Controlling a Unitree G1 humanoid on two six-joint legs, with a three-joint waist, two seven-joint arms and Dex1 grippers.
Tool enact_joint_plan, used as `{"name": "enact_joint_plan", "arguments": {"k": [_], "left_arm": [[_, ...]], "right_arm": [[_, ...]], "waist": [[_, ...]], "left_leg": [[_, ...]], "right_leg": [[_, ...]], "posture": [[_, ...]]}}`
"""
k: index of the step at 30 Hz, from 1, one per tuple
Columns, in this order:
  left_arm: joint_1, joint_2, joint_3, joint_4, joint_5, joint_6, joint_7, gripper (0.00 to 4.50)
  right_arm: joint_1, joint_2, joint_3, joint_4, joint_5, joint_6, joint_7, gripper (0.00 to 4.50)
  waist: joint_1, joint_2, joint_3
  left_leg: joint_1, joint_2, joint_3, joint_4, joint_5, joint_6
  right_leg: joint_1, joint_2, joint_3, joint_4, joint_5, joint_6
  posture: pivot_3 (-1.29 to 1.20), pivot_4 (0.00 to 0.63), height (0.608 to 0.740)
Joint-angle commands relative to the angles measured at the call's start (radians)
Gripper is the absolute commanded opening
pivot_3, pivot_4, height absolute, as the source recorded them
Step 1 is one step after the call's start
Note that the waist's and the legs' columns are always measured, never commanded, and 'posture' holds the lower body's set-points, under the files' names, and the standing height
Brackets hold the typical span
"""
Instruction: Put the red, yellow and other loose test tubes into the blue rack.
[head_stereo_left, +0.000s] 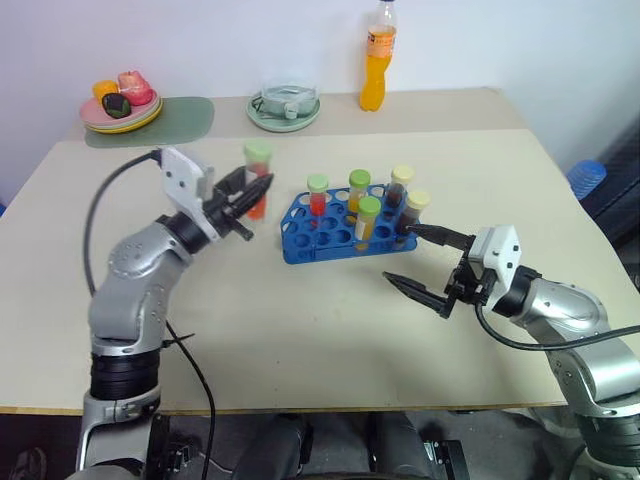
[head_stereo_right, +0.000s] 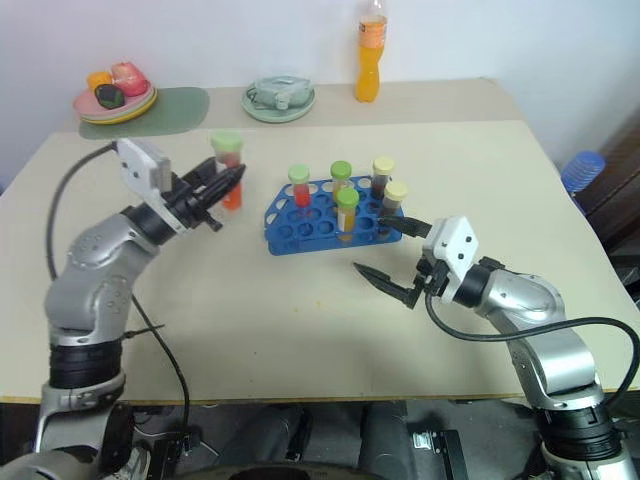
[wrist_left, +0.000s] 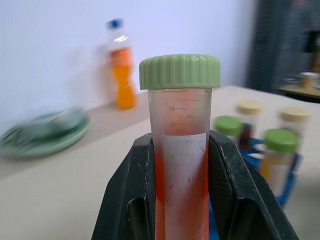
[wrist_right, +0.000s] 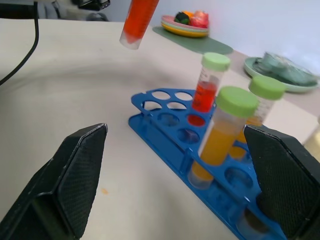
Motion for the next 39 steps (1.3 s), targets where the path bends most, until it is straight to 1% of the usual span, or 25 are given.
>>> {"name": "enact_joint_plan", "arguments": {"k": [1, 3, 6, 10, 14, 23, 39], "left_arm": [[-0.003, -0.045, -0.049, 0.079, 0.035, -0.181, -0.039, 0.99], [-0.003, -0.084, -0.066, 0.148, 0.045, -0.284, -0.059, 0.99], [-0.002, -0.123, -0.086, 0.23, 0.052, -0.382, -0.088, 0.99], [-0.008, -0.154, -0.107, 0.325, 0.054, -0.474, -0.123, 0.99], [-0.027, -0.183, -0.121, 0.416, 0.061, -0.543, -0.147, 0.99], [-0.082, -0.25, -0.137, 0.62, 0.101, -0.667, -0.143, 0.99], [-0.147, -0.3, -0.133, 0.801, 0.116, -0.766, -0.134, 0.99]], "right_arm": [[0.039, -0.015, -0.061, -0.068, 0.015, 0.006, -0.013, 4.5], [0.073, -0.015, -0.086, -0.086, 0.021, 0.015, -0.021, 4.5], [0.128, -0.013, -0.116, -0.111, 0.027, 0.024, -0.027, 4.5], [0.206, -0.008, -0.165, -0.156, 0.051, 0.043, -0.041, 4.5], [0.248, -0.013, -0.192, -0.199, 0.062, 0.065, -0.057, 4.5], [0.258, -0.022, -0.232, -0.242, 0.089, 0.117, -0.082, 4.5], [0.28, -0.013, -0.239, -0.257, 0.083, 0.114, -0.09, 4.5]], "waist": [[-0.001, 0.0, 0.0], [-0.001, 0.0, 0.0], [-0.001, 0.0, 0.0], [0.0, 0.0, 0.0], [0.0, 0.0, 0.0], [0.001, 0.0, 0.0], [0.001, 0.0, 0.0]], "left_leg": [[0.0, 0.0, 0.0, 0.0, 0.0, 0.0], [0.0, 0.0, 0.0, 0.001, 0.0, 0.001], [0.0, 0.0, 0.0, 0.002, 0.0, 0.001], [-0.001, 0.0, 0.0, 0.004, -0.001, 0.002], [-0.001, 0.0, 0.0, 0.005, -0.001, 0.002], [-0.001, 0.0, 0.0, 0.007, -0.002, 0.003], [-0.001, -0.001, 0.0, 0.007, -0.002, 0.003]], "right_leg": [[0.0, 0.0, 0.0, 0.0, 0.0, 0.0], [0.0, 0.0, 0.0, 0.0, 0.0, 0.0], [0.0, 0.0, 0.0, 0.0, 0.0, 0.0], [0.001, 0.0, 0.0, 0.001, 0.0, 0.0], [0.002, 0.0, 0.0, 0.001, 0.0, 0.0], [0.003, 0.0, 0.0, 0.0, 0.001, 0.001], [0.003, 0.0, 0.0, 0.0, 0.001, 0.002]], "posture": [[0.0, 0.15, 0.74], [0.0, 0.15, 0.74], [0.0, 0.15, 0.74], [0.0, 0.15, 0.74], [0.0, 0.15, 0.74], [0.0, 0.15, 0.74], [0.0, 0.15, 0.74]]}}
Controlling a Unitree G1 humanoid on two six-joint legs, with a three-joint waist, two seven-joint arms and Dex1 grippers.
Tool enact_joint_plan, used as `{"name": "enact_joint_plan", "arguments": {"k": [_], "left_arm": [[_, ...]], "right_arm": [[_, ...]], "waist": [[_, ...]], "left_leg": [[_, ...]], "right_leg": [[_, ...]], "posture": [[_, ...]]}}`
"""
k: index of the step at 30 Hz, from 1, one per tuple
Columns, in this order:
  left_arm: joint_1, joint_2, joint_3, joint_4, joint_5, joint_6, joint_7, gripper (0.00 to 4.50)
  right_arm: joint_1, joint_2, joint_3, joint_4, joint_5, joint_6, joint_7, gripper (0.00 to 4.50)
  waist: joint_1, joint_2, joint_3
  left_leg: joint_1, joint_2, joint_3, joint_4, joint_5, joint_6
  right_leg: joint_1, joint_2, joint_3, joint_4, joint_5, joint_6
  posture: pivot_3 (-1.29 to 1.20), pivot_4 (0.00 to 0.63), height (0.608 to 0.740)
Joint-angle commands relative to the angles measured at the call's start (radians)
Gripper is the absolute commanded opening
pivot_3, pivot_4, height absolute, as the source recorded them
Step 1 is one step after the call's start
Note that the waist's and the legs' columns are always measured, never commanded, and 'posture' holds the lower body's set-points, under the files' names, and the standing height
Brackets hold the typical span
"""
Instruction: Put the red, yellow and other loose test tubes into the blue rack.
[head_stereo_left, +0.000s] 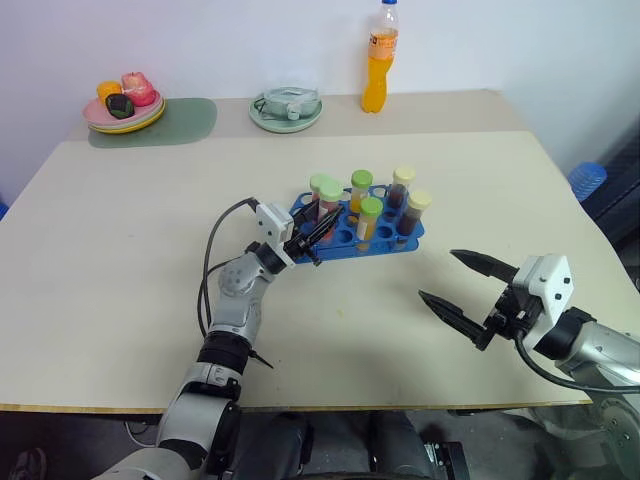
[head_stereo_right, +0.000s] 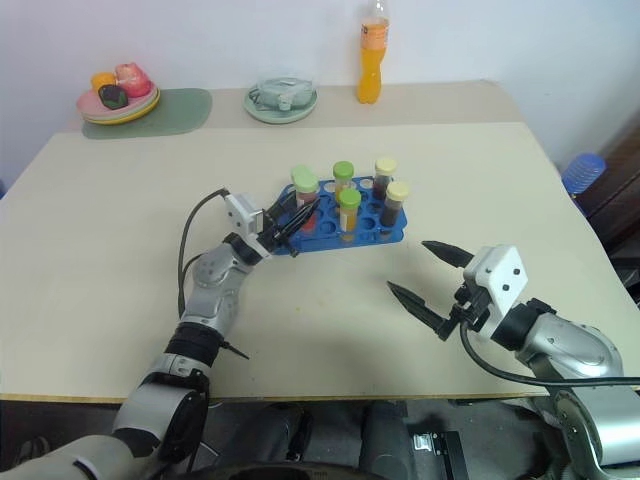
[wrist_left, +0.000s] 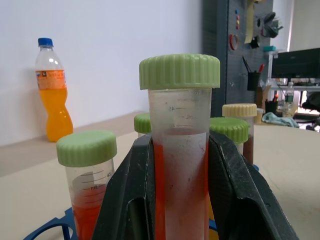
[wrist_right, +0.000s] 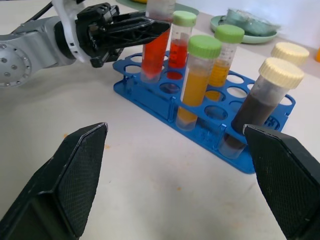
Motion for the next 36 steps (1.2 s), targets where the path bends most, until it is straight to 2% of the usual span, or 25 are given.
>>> {"name": "enact_joint_plan", "arguments": {"k": [1, 10, 13, 16, 20, 21, 28, 36], "left_arm": [[-0.022, -0.019, 0.0, 0.016, -0.002, -0.024, -0.003, 0.99], [0.001, -0.037, -0.019, 0.009, 0.027, -0.049, 0.014, 0.99], [0.004, -0.039, -0.011, 0.004, -0.001, -0.029, -0.014, 0.99], [0.005, -0.038, -0.003, -0.002, -0.001, -0.034, -0.004, 2.12], [0.016, -0.032, -0.014, -0.028, 0.041, -0.039, 0.043, 4.14], [0.019, -0.026, -0.018, -0.037, 0.053, -0.024, 0.056, 4.46], [0.097, 0.044, -0.031, -0.22, 0.018, 0.136, 0.031, 4.46], [0.221, 0.203, 0.012, -0.446, -0.049, 0.285, -0.011, 4.46]], "right_arm": [[-0.006, -0.005, -0.024, -0.05, 0.006, -0.014, -0.008, 4.5], [-0.012, -0.008, -0.024, -0.06, 0.016, -0.005, -0.019, 4.5], [-0.016, -0.007, -0.02, -0.063, 0.015, -0.002, -0.025, 4.5], [-0.021, -0.005, -0.014, -0.064, 0.013, 0.0, -0.03, 4.5], [-0.025, -0.004, -0.009, -0.062, 0.012, 0.0, -0.035, 4.5], [-0.025, -0.003, -0.009, -0.06, 0.011, 0.0, -0.035, 4.5], [-0.024, 0.007, -0.003, -0.024, -0.007, -0.027, -0.025, 4.5], [-0.019, 0.02, 0.008, 0.037, -0.028, -0.077, 0.007, 4.5]], "waist": [[0.001, 0.0, 0.0], [0.003, 0.0, 0.0], [0.003, 0.0, 0.0], [0.003, 0.0, 0.0], [0.0, 0.0, 0.0], [0.0, 0.0, 0.0], [-0.001, 0.0, 0.0], [-0.003, 0.0, 0.0]], "left_leg": [[0.0, 0.0, 0.0, 0.0, 0.0, 0.0], [0.0, 0.0, 0.0, 0.0, 0.0, 0.0], [0.0, 0.0, 0.0, 0.0, 0.0, 0.0], [0.0, 0.0, 0.0, 0.0, 0.0, 0.0], [0.0, 0.0, 0.0, 0.0, 0.0, 0.001], [0.0, 0.0, 0.0, 0.0, 0.0, 0.001], [0.0, 0.0, 0.0, 0.0, 0.0, 0.001], [0.0, 0.0, 0.0, 0.0, 0.0, 0.0]], "right_leg": [[0.0, 0.0, 0.0, 0.0, 0.0, 0.0], [0.0, 0.0, 0.0, 0.0, 0.0, 0.0], [0.0, 0.0, 0.0, 0.0, 0.0, 0.0], [0.0, 0.0, 0.0, 0.0, 0.0, 0.0], [0.0, 0.0, 0.0, 0.0, 0.0, 0.0], [0.0, 0.0, 0.0, 0.0, 0.0, 0.0], [0.0, 0.0, 0.0, 0.0, 0.0, 0.0], [0.0, 0.0, 0.0, 0.0, 0.0, 0.0]], "posture": [[0.0, 0.15, 0.74], [0.0, 0.15, 0.74], [0.0, 0.15, 0.74], [0.0, 0.15, 0.74], [0.0, 0.15, 0.74], [0.0, 0.15, 0.74], [0.0, 0.15, 0.74], [0.0, 0.15, 0.74]]}}
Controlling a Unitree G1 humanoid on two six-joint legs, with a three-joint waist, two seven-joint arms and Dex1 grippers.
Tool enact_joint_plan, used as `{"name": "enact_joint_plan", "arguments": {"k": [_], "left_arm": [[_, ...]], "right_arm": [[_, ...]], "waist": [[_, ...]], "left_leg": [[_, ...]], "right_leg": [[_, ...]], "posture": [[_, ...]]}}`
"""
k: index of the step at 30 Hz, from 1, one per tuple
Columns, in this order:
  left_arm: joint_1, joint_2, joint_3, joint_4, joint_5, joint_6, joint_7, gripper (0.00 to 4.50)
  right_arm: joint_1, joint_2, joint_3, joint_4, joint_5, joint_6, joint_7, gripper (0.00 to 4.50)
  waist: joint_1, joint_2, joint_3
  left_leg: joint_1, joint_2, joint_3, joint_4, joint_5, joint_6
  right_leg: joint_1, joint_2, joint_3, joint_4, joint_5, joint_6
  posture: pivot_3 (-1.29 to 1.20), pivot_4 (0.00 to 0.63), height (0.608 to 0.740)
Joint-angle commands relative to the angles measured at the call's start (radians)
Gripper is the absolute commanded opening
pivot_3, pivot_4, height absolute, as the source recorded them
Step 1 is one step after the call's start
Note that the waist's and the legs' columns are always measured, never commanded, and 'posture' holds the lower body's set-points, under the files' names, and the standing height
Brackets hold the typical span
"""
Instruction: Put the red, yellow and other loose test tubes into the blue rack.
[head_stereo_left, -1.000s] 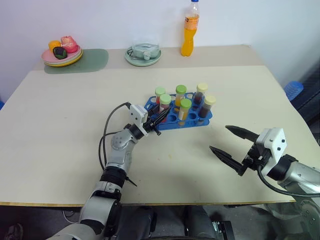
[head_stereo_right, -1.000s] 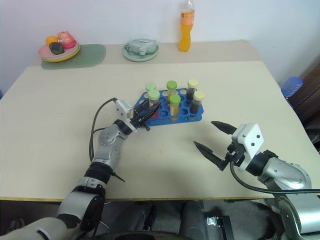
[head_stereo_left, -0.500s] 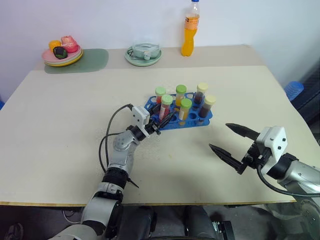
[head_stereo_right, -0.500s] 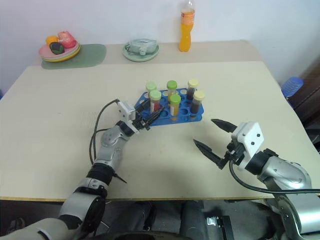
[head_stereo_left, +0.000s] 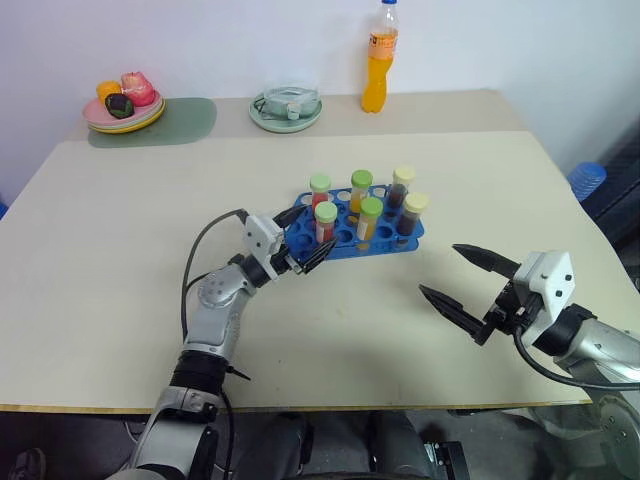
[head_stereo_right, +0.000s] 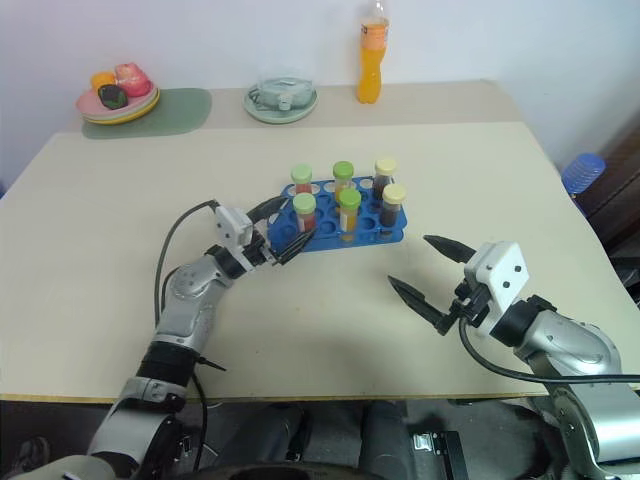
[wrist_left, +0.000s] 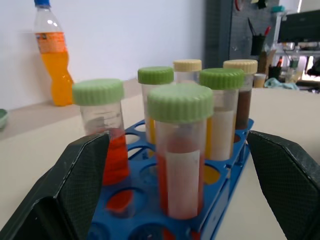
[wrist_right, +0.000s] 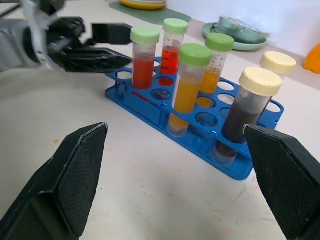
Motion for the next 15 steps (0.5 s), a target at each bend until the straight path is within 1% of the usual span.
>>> {"name": "enact_joint_plan", "arguments": {"k": [1, 4, 7, 15], "left_arm": [[0.057, 0.073, 0.049, -0.124, -0.072, 0.075, -0.038, 4.46], [0.129, 0.17, 0.079, -0.222, -0.122, 0.127, -0.102, 4.46], [0.21, 0.264, 0.143, -0.303, -0.207, 0.243, -0.122, 4.46], [0.308, 0.355, 0.21, -0.394, -0.269, 0.366, -0.127, 4.46]], "right_arm": [[0.012, 0.012, -0.007, 0.021, -0.011, -0.051, 0.026, 4.5], [0.033, 0.014, -0.022, 0.058, -0.02, -0.086, 0.053, 4.5], [0.061, 0.019, -0.048, 0.099, -0.027, -0.128, 0.073, 4.5], [0.107, 0.037, -0.067, 0.148, -0.035, -0.196, 0.094, 4.5]], "waist": [[-0.001, 0.0, 0.0], [-0.001, 0.001, 0.0], [0.001, 0.002, 0.0], [0.001, 0.002, 0.0]], "left_leg": [[0.0, 0.0, 0.0, -0.001, 0.0, 0.0], [0.0, 0.0, 0.0, -0.001, 0.0, 0.0], [0.0, 0.0, 0.0, -0.001, 0.0, 0.0], [0.001, 0.0, 0.0, -0.001, 0.0, 0.0]], "right_leg": [[0.0, 0.0, 0.0, 0.0, 0.0, 0.0], [0.0, 0.0, 0.0, 0.0, 0.0, 0.0], [0.0, 0.0, 0.001, 0.0, 0.0, 0.0], [0.001, 0.0, 0.0, 0.0, 0.0, 0.0]], "posture": [[0.0, 0.15, 0.74], [0.0, 0.15, 0.74], [0.0, 0.15, 0.74], [0.0, 0.15, 0.74]]}}
